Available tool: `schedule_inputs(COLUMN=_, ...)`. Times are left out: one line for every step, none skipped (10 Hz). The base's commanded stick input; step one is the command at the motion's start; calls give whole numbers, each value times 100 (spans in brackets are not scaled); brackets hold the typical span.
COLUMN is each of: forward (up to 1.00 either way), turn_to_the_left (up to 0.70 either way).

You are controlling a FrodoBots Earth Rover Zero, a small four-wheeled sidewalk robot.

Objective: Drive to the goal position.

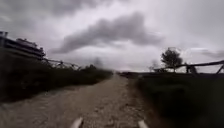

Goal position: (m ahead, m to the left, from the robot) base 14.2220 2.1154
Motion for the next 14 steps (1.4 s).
schedule_inputs(forward=70, turn_to_the_left=-28)
schedule_inputs(forward=70, turn_to_the_left=-6)
schedule_inputs(forward=70, turn_to_the_left=0)
schedule_inputs(forward=70, turn_to_the_left=0)
schedule_inputs(forward=70, turn_to_the_left=0)
schedule_inputs(forward=70, turn_to_the_left=0)
schedule_inputs(forward=70, turn_to_the_left=0)
schedule_inputs(forward=70, turn_to_the_left=0)
schedule_inputs(forward=70, turn_to_the_left=0)
schedule_inputs(forward=70, turn_to_the_left=0)
schedule_inputs(forward=70, turn_to_the_left=-14)
schedule_inputs(forward=70, turn_to_the_left=-33)
schedule_inputs(forward=70, turn_to_the_left=-10)
schedule_inputs(forward=70, turn_to_the_left=0)
